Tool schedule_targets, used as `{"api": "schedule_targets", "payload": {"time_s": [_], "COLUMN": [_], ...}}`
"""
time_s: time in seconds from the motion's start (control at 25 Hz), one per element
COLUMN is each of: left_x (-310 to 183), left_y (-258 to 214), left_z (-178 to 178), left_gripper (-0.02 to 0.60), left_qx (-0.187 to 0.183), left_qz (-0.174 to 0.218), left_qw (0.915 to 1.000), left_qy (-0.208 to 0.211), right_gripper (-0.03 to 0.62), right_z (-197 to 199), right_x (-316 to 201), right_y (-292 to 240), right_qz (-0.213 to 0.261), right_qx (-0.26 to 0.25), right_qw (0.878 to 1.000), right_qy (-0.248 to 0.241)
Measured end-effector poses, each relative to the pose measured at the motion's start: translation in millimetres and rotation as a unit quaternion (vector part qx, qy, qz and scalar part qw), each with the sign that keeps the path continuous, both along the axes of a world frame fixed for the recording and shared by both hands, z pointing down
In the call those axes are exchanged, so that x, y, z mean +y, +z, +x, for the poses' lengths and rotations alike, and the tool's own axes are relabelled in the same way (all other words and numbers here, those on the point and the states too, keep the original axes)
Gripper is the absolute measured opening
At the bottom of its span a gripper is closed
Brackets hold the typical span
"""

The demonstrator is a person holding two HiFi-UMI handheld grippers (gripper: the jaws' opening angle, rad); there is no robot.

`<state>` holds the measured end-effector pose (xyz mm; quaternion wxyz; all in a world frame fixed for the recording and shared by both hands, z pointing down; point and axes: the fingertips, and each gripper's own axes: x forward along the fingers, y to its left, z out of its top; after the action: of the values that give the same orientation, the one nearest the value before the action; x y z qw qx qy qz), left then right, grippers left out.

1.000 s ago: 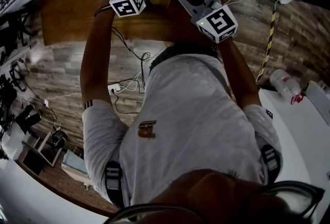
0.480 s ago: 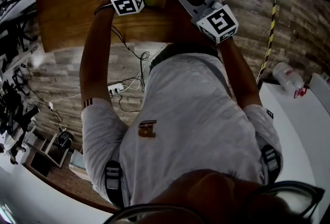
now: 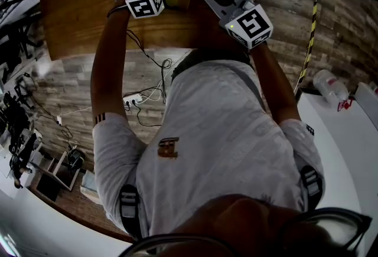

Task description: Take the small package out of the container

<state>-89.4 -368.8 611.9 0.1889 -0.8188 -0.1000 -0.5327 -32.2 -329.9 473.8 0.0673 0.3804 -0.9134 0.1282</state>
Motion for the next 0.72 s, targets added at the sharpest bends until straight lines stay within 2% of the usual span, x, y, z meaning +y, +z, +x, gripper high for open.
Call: {"api": "schedule_targets", "payload": {"time_s": [0.2, 0.4, 0.72], "left_x": [0, 2, 11], "left_y": [-2, -14, -58], "left_z": [-2, -2, -10], "left_gripper": [0.110, 0.107, 0.107], "left_qx": [0.011, 0.037, 0.107], "left_qz": [0.002, 0.004, 0.022], "left_qw": [0.9999, 0.9990, 0.9920], "left_qy": [-0.006, -0.022, -0.064], "right_gripper": [0.032, 0.032, 0.032], "right_z": [-3, -7, -24], "right_x": [0, 3, 12], "right_y": [1, 0, -15], "right_qz": [-0.001, 0.000, 0.013], "right_qx": [0.000, 0.002, -0.003], "right_qw": [1.000, 1.000, 1.000], "right_qy": [-0.001, -0.004, -0.014]}}
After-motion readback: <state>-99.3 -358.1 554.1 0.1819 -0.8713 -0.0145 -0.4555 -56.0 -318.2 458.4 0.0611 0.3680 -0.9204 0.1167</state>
